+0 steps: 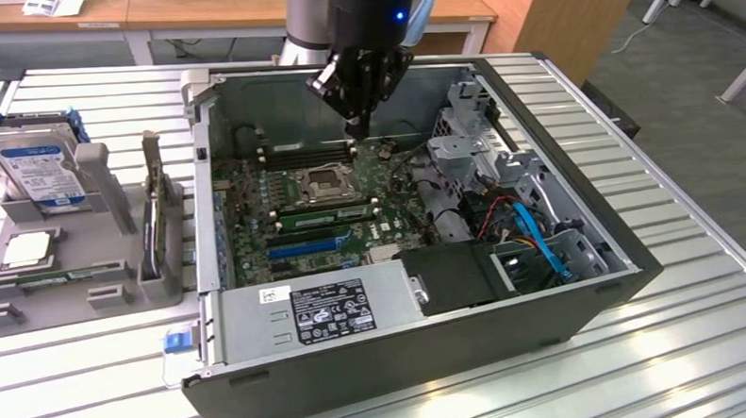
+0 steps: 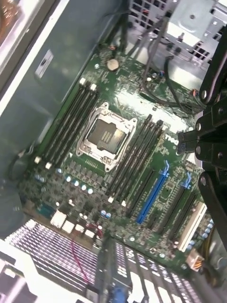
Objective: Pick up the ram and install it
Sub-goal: 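Press down the ram until it locks into place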
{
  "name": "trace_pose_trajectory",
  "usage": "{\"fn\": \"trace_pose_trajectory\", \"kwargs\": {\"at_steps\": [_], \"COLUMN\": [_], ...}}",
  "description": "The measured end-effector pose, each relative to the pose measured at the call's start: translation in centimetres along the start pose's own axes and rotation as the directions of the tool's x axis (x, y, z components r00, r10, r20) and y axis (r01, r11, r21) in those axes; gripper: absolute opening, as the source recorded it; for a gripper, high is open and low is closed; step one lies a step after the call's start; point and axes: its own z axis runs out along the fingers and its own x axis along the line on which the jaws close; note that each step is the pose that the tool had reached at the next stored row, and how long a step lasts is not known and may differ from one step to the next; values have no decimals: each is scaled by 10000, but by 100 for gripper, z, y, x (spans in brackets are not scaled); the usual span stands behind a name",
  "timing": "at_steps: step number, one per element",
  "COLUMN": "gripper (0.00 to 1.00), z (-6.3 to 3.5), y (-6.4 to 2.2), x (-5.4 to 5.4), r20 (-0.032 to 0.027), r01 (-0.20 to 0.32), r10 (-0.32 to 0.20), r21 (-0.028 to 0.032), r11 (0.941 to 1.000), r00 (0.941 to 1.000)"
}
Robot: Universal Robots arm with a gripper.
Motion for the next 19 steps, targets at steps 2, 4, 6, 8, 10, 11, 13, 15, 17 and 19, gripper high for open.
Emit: {"fn": "trace_pose_trajectory", "kwargs": {"at_steps": [2,4,6,8,10,11,13,15,17,19], "gripper": [11,11,11,11,11,11,11,11,11,11], "z": [0,0,1,1,1,1,1,1,1,2], "y": [0,0,0,0,0,0,0,0,0,0], "x": [0,0,0,0,0,0,0,0,0,0], "r20": [0,-1,0,1,2,3,5,7,10,12], "r01": [-370,-729,-1093,-1449,-1803,-1980,-2347,-2695,-3033,-3385], "r10": [370,729,1093,1449,1803,1980,2347,2695,3033,3385], "r21": [11,23,33,45,57,62,73,84,96,107], "r11": [9993,9973,9940,9894,9836,9802,9720,9630,9528,9409], "r00": [9993,9973,9940,9894,9836,9802,9721,9630,9529,9410]}}
